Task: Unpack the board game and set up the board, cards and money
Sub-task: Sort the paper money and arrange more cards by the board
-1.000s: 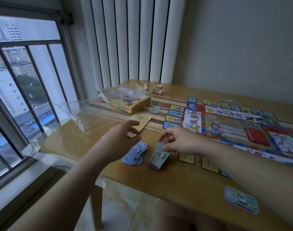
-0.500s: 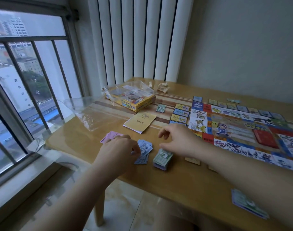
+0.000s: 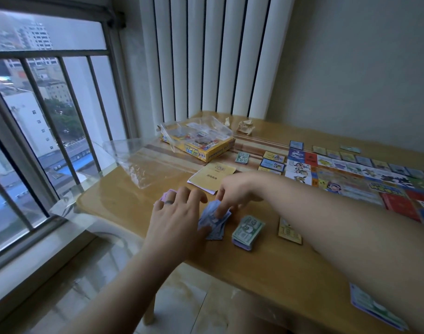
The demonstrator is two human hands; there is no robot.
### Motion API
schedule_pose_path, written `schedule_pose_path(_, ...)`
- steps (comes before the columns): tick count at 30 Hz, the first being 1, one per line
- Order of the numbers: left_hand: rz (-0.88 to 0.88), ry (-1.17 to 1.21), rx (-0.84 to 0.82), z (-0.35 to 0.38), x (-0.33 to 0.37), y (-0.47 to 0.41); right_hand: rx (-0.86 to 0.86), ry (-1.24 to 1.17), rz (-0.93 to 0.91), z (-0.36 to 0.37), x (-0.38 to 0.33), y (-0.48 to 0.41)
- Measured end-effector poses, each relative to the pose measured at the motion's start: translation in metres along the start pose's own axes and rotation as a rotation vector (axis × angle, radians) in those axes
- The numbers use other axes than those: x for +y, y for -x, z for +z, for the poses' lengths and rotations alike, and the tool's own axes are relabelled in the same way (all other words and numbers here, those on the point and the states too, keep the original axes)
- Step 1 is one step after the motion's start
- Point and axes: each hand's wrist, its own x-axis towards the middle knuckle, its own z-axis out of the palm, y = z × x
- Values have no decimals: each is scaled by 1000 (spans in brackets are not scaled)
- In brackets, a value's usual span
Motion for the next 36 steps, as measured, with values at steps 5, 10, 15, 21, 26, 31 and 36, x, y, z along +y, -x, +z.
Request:
schedule_pose_path(5,-38,41,36,2,-2,6,-35,73,13,2,-4,0)
schedule_pose_path(10,-170,111,-41,0,-6,6,1,279,1,4,-11,4)
schedule_pose_path(15,-315,277,-81,-6,-26,-12,29,425,-37,7,-23,6)
schedule_pose_path(21,-305,91,-321,-6,-37,-47,23,402,-27,5,-25,6)
schedule_pose_path(26,-337,51,-481,-12,-37,-66,38,387,-34,7,-23,7)
schedule_pose_path(31,-367,-7,-568,-24,-31,-69,48,382,-30,8,-22,8)
schedule_pose_path(36,-346,76,-611,-34,-23,-70,66,381,-31,10,-22,10)
